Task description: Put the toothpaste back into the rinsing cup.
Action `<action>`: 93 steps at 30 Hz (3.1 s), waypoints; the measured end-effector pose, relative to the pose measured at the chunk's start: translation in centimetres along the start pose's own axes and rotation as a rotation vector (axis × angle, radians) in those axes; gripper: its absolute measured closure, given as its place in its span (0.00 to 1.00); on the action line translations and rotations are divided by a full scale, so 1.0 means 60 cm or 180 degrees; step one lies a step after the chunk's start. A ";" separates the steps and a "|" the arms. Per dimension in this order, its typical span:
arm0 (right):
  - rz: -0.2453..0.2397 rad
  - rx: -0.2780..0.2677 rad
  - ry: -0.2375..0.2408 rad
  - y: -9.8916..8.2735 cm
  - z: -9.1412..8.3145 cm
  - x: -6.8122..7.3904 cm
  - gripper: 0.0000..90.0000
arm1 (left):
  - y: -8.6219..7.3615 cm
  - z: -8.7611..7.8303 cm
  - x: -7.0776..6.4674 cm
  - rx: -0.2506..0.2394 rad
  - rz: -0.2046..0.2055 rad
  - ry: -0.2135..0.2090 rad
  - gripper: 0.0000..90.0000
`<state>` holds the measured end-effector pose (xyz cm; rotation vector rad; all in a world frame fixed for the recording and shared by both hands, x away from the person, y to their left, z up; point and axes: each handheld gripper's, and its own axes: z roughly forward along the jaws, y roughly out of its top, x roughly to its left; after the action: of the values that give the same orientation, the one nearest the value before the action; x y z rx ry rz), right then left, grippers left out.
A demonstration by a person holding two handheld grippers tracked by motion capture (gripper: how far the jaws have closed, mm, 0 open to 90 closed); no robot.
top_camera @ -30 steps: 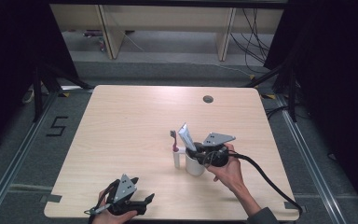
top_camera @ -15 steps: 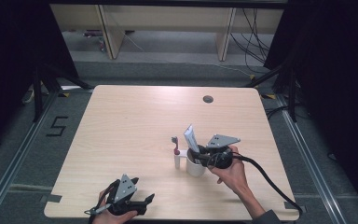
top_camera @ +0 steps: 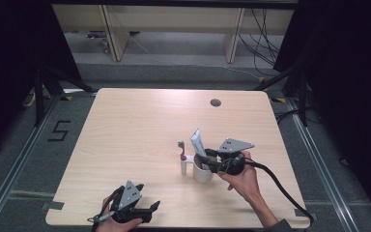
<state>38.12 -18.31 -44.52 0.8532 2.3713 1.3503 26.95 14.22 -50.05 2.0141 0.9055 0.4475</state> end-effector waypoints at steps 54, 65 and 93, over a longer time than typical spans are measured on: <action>0.0385 -0.0086 -0.0429 -0.050 -0.129 -0.056 0.45 | -0.003 -0.006 0.003 0.0019 -0.0005 0.0065 0.23; 0.0543 0.0044 -0.0508 -0.086 -0.145 -0.073 0.43 | -0.001 -0.007 0.001 -0.0010 -0.0013 0.0045 0.23; 0.0735 0.0278 -0.0622 -0.158 -0.180 -0.073 0.30 | -0.012 -0.019 -0.001 0.0000 -0.0028 0.0086 0.23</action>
<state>32.77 -32.07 -47.12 1.2564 2.2483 1.1865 25.90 15.08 -50.02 2.0078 0.9306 0.4706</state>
